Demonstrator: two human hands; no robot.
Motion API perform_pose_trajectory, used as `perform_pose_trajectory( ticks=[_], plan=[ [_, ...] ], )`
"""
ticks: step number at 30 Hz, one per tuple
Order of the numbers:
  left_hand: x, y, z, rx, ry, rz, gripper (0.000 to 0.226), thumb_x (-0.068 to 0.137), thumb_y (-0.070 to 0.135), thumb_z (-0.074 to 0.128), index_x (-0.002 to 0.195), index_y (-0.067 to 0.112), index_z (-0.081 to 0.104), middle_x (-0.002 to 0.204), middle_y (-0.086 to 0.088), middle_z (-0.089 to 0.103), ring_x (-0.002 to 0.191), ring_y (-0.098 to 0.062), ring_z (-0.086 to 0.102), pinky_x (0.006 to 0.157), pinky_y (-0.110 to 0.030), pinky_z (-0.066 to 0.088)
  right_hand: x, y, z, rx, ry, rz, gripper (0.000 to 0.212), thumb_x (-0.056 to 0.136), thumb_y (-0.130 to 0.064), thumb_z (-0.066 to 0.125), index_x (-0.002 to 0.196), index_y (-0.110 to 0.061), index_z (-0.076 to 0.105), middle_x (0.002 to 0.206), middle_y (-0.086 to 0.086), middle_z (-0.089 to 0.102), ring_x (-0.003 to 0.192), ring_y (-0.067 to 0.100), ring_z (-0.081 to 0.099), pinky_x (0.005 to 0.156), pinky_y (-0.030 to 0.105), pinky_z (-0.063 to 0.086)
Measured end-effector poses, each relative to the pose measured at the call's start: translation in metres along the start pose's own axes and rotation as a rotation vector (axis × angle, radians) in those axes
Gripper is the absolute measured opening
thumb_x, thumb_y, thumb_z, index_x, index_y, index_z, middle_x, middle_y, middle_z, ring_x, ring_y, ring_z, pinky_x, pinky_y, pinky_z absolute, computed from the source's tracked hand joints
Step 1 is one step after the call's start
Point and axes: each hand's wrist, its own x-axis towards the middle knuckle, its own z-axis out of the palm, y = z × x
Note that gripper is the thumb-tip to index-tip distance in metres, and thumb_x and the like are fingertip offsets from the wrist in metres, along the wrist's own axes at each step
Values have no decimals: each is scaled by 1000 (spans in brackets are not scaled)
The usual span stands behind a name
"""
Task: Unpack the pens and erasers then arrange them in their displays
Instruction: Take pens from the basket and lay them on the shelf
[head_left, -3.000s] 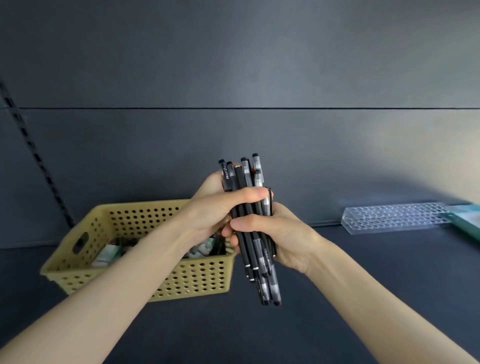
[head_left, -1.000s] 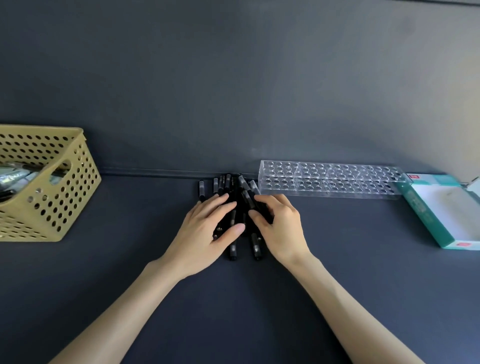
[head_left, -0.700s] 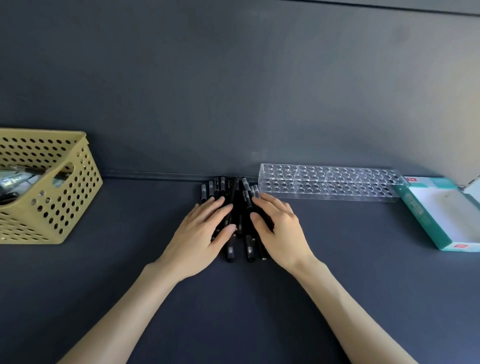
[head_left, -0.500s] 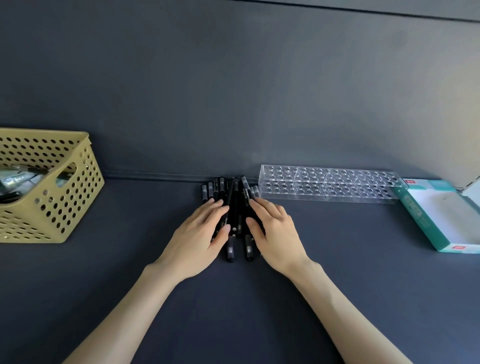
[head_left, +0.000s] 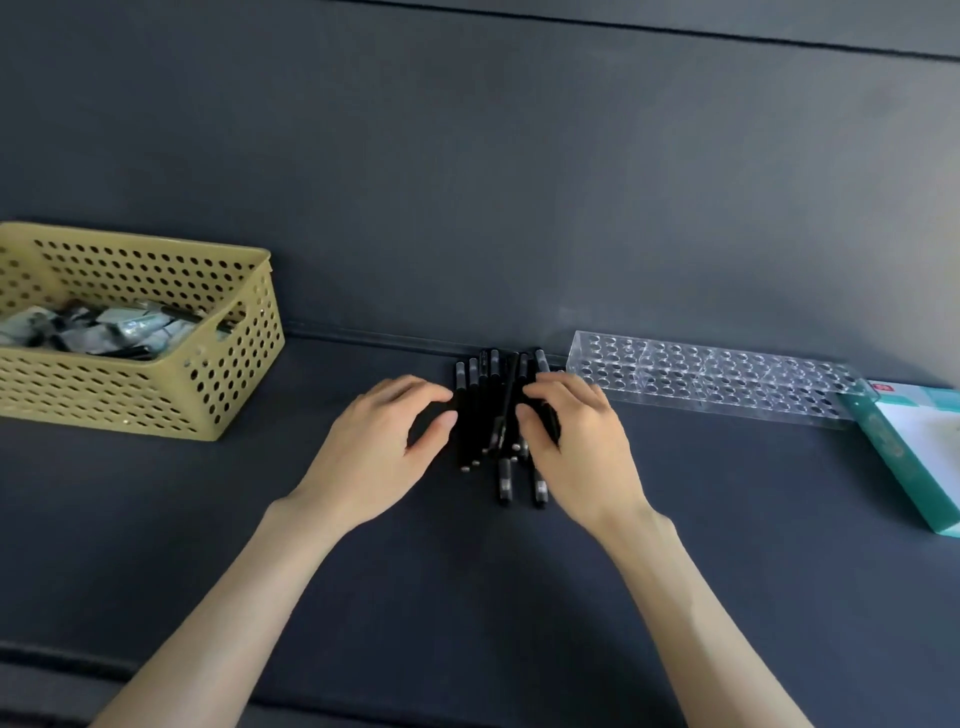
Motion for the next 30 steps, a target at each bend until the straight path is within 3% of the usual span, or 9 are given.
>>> perform_pose_trajectory(
  ticks=[4, 8, 11, 14, 19, 23, 27, 30],
  plan=[
    [-13, -11, -39, 17, 105, 23, 21, 92, 22, 61, 107, 9, 67, 103, 3, 67, 98, -20, 61, 82, -44, 51, 2, -41, 2, 50, 58, -57, 20, 92, -19, 55, 106, -9, 65, 110, -1, 62, 99, 24, 53, 79, 37, 47],
    [-29, -35, -86, 13, 219, 55, 23, 92, 25, 60, 101, 6, 69, 96, 1, 69, 90, -20, 65, 77, -40, 54, 5, -91, 18, 85, 99, -132, 17, 91, -16, 56, 102, -8, 66, 103, 0, 65, 96, 22, 57, 76, 39, 50],
    [-46, -66, -122, 33, 241, 61, 27, 93, 29, 58, 101, 6, 69, 95, 0, 68, 87, -19, 65, 76, -37, 53, 8, -133, 43, 96, 113, -167, 17, 91, -16, 57, 101, -7, 67, 102, 1, 65, 96, 23, 59, 74, 40, 51],
    [-60, -104, -159, 78, 251, 110, 29, 91, 28, 53, 99, 5, 69, 94, 0, 68, 88, -20, 65, 75, -43, 54, 14, -178, 71, 106, 139, -177, 16, 91, -16, 58, 101, -8, 67, 102, 0, 65, 86, 22, 59, 68, 37, 51],
    [-61, -162, -204, 11, 328, 125, 24, 90, 24, 58, 97, 3, 69, 90, 2, 64, 85, -20, 63, 75, -44, 54, 27, -239, 106, 115, 176, -201, 14, 91, -16, 58, 99, -8, 67, 100, -1, 65, 90, 20, 58, 73, 38, 51],
    [-52, -198, -222, -6, 238, 100, 16, 87, 12, 64, 99, 4, 69, 92, 0, 66, 86, -18, 64, 75, -43, 55, 48, -267, 119, 84, 136, -203, 18, 91, -18, 57, 103, -8, 67, 103, 0, 64, 94, 21, 56, 76, 41, 49],
    [-32, -228, -234, 6, 136, 37, 24, 89, 26, 59, 110, 14, 66, 101, 5, 65, 92, -11, 62, 81, -38, 53, 77, -282, 132, 63, 34, -240, 19, 92, -21, 55, 104, -11, 65, 105, -2, 62, 93, 19, 57, 79, 40, 49],
    [-12, -245, -240, 15, 30, -26, 31, 89, 35, 56, 116, 20, 62, 106, 10, 64, 95, -3, 59, 81, -22, 48, 102, -286, 143, 8, -114, -272, 22, 93, -26, 53, 109, -14, 63, 108, -2, 61, 96, 18, 58, 84, 37, 49]
  ],
)
